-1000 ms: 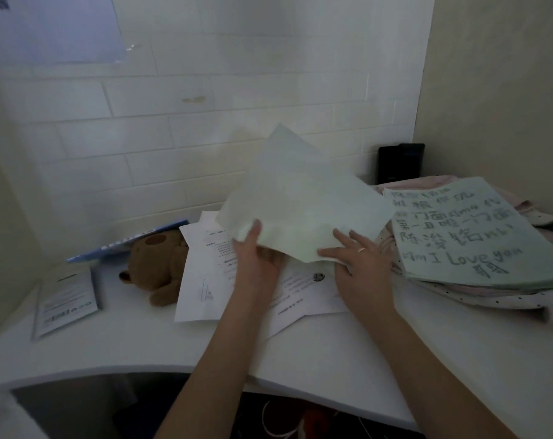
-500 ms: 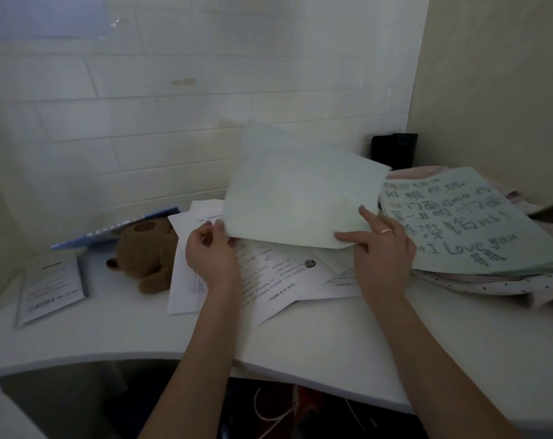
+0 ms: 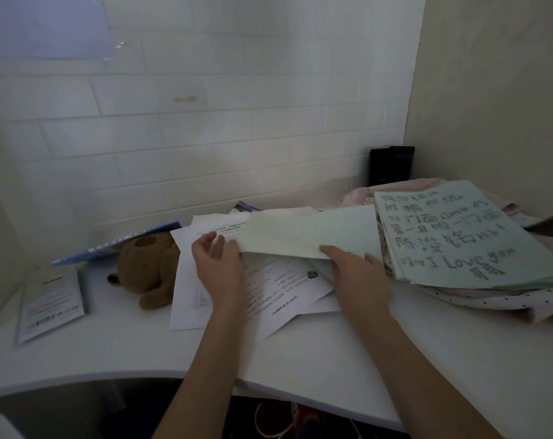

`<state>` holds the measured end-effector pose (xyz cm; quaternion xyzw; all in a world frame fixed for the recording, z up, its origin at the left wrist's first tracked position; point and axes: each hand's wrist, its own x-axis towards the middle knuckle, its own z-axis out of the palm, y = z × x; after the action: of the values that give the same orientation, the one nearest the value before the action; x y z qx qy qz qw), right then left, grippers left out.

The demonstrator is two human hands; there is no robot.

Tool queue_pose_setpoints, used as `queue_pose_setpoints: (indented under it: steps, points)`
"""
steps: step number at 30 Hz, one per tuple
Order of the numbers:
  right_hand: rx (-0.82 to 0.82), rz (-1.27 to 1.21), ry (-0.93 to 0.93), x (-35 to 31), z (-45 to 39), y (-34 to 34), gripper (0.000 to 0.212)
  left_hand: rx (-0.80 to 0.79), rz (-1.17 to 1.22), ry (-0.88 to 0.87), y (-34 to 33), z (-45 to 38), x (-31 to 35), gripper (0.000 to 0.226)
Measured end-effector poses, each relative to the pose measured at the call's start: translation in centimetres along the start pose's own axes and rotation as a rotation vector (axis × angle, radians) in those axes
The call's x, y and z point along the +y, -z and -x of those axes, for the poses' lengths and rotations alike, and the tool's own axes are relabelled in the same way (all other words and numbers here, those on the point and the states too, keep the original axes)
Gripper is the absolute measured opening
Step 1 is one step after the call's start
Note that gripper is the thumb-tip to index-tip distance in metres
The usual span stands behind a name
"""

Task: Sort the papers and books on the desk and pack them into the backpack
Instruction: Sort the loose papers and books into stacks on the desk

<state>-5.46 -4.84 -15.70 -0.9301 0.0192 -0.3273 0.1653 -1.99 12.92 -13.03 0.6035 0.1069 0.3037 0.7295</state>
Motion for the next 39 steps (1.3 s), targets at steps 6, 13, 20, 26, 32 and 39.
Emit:
queue_pose_setpoints:
  steps: [6,13,20,26,32,39]
  points:
    - [0.331,-0.212,-0.09,-0.9,-0.2,1.3,0.027,0.204,-0.644,-0.211,0.2,-0.1,-1.0,0.055]
    - [-0.156,-0.234,0.089,-1.0,-0.4,-1.2,0.046,0.13,-0.486,-0.179,0.7,-0.7,-1.2,0.058]
    - [-0.113,-0.353,-0.019,-0.9,-0.5,-1.4,0.06,0.099,-0.325,-0.354,0.0,1.1,-0.1,0.065]
    - [-0.092,-0.391,-0.05,-0.7,-0.5,-1.1,0.051,0.097,-0.48,-0.158,0.4,0.1,-0.8,0.088]
    - [-0.085,-0.404,-0.018,-0.9,-0.1,-1.0,0.054,0.043,-0.385,-0.296,0.8,0.1,-0.2,0.083]
    - [-0.045,-0.466,-0.021,-0.8,0.3,-0.8,0.049,-0.496,0.289,0.211,0.6,1.7,3.5,0.058]
